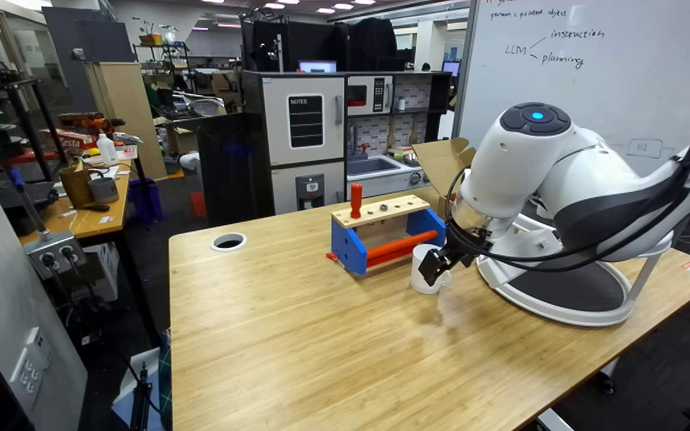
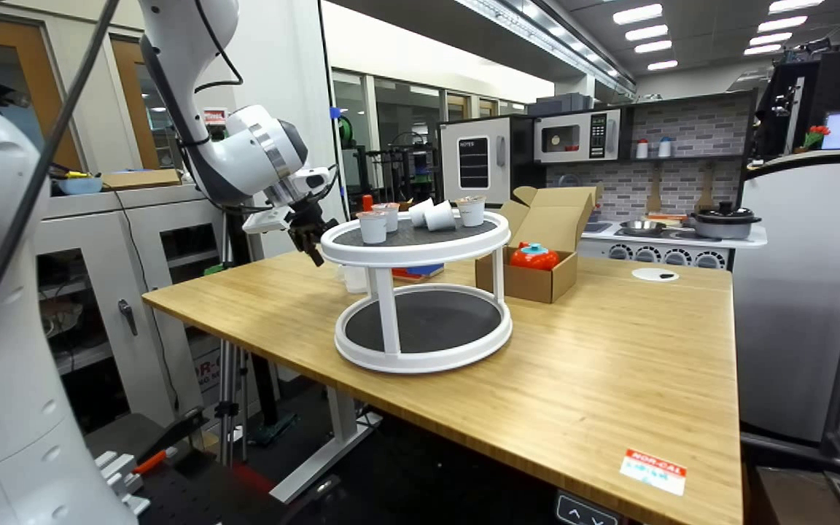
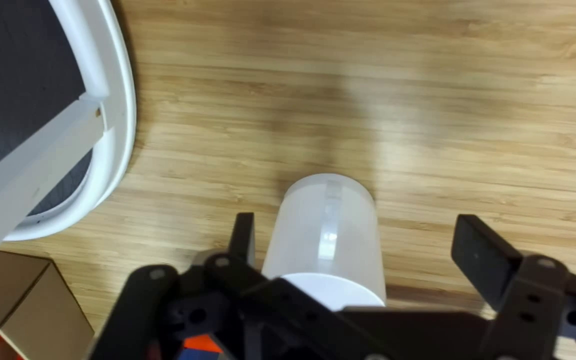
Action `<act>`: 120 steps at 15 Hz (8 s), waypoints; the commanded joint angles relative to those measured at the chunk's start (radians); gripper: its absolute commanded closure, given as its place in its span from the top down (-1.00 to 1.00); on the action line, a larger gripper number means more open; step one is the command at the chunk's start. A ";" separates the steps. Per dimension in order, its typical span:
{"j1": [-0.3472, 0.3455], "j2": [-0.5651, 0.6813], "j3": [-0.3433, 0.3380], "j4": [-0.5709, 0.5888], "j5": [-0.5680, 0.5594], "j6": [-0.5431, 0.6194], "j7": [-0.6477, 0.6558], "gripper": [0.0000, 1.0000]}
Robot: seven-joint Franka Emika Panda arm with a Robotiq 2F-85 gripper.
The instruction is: Place the mug on the round stand
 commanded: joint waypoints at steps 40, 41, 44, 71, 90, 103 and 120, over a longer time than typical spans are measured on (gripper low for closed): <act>-0.006 0.076 -0.013 0.050 0.037 0.004 0.013 0.39; -0.006 0.076 -0.012 0.050 0.038 0.004 0.012 0.26; -0.007 0.076 -0.011 0.049 0.040 0.007 0.011 -0.15; 0.051 -0.121 0.007 -0.026 -0.074 -0.018 -0.020 -0.95; 0.045 -0.592 0.100 -0.259 0.249 -0.125 -0.321 -0.95; -0.117 -0.864 0.145 -0.317 0.371 -0.429 -0.206 -0.95; -0.247 -0.952 0.068 -0.421 0.422 -0.531 0.116 -0.95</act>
